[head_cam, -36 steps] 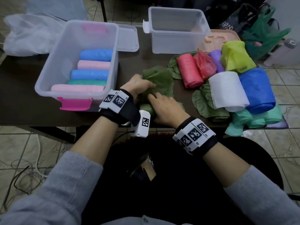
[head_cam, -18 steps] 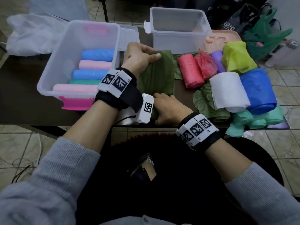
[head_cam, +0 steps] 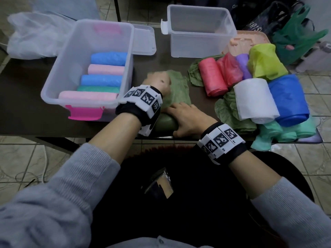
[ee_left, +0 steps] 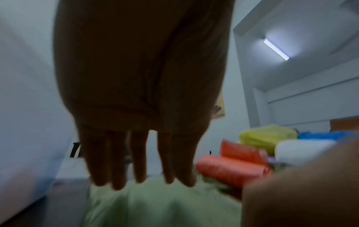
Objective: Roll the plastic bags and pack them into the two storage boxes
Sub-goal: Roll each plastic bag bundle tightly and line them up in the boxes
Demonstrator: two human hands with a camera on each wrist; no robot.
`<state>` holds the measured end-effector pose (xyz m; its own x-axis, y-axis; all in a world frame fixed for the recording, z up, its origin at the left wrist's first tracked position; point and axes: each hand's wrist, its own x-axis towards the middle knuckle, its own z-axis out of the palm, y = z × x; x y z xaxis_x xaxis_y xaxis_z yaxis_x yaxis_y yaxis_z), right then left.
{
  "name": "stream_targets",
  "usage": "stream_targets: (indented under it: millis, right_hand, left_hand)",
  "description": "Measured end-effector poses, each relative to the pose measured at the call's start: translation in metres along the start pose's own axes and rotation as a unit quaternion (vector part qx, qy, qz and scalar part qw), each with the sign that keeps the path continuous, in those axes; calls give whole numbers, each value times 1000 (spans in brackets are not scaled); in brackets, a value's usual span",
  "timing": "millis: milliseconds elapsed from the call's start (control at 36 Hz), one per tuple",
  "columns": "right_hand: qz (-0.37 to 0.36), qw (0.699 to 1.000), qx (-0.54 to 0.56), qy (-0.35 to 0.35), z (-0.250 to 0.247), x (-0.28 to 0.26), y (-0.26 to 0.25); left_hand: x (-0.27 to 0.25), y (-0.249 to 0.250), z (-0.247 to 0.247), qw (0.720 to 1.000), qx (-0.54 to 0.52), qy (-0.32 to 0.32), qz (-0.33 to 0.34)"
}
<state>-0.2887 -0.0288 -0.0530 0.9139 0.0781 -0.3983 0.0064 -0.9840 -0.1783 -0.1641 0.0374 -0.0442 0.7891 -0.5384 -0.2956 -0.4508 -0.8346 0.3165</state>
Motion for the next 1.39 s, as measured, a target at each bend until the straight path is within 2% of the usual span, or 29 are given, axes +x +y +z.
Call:
stream_targets:
  millis: [83,194,444,583,694,917,1139,1278,1389]
  right_hand:
    - [5,1000,-9,-2,1,1,-1]
    - [2,1000,-12,3,2,2,-3]
    - [-25,999,22,-19,-8,3,-10]
    - [-41,999,20,8,1,4,-11]
    - [-34,995,90,31,5,-2,-3]
    - [-15,988,152,21,1,4,7]
    - [-10,980,196,-44,-11,14,15]
    - [-4,970,221,-99,-22,19,21]
    - [5,972,214,-99,-28,23,24]
  left_hand:
    - [5,-2,12,995,23,-92,32]
    - [11,-6,22,986,70,-148,43]
    - [10,-13,24,978,85,-177,72]
    - [7,-16,24,981,66,-165,82]
    - [8,-17,25,982,47,-162,84]
    - [5,-18,26,989,-1,-129,76]
    - [-5,-22,20,989,-133,-35,52]
    - [-19,-17,14,988,-141,47,42]
    - [-34,-18,6,985,-168,47,7]
